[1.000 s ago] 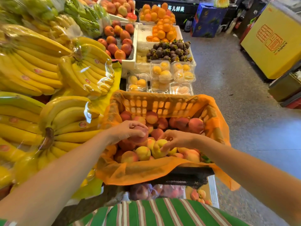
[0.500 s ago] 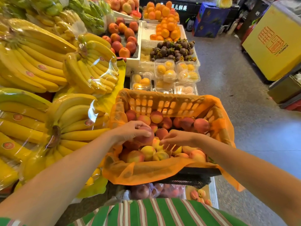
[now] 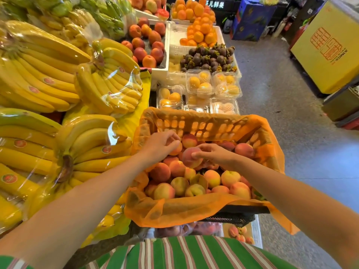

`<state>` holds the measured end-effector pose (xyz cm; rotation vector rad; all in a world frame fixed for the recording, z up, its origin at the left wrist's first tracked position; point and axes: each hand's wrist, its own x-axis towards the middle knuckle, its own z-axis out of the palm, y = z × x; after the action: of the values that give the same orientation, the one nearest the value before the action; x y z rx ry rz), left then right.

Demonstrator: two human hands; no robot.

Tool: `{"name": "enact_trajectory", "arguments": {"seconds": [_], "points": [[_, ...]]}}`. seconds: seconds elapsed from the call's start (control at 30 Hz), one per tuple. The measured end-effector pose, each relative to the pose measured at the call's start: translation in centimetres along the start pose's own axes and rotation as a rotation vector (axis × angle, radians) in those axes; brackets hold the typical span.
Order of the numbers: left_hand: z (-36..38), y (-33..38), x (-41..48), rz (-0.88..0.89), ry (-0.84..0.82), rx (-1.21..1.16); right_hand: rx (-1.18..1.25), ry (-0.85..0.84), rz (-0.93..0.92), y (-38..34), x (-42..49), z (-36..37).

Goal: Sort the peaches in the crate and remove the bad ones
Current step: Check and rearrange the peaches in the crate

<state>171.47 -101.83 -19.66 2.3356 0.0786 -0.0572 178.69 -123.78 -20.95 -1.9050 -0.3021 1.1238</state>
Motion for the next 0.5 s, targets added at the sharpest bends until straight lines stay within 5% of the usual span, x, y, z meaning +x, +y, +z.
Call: {"name": "enact_trajectory", "arguments": {"seconds": [0.07,0.17,0.5], "points": [[-0.9,-1.6,0.1,0.128,0.170,0.277,-0.201,-0.015,0.075,0.3,0.6,-0.2],[-1.4,-3.6,-0.3,0.102,0.170,0.424,-0.396,-0.084,0.102,0.6,1.5,0.5],[-0.8,-5.0,-1.0,0.065,0.117,0.455,-0.469,0.113,0.043,1.7,3.0,0.1]]}}
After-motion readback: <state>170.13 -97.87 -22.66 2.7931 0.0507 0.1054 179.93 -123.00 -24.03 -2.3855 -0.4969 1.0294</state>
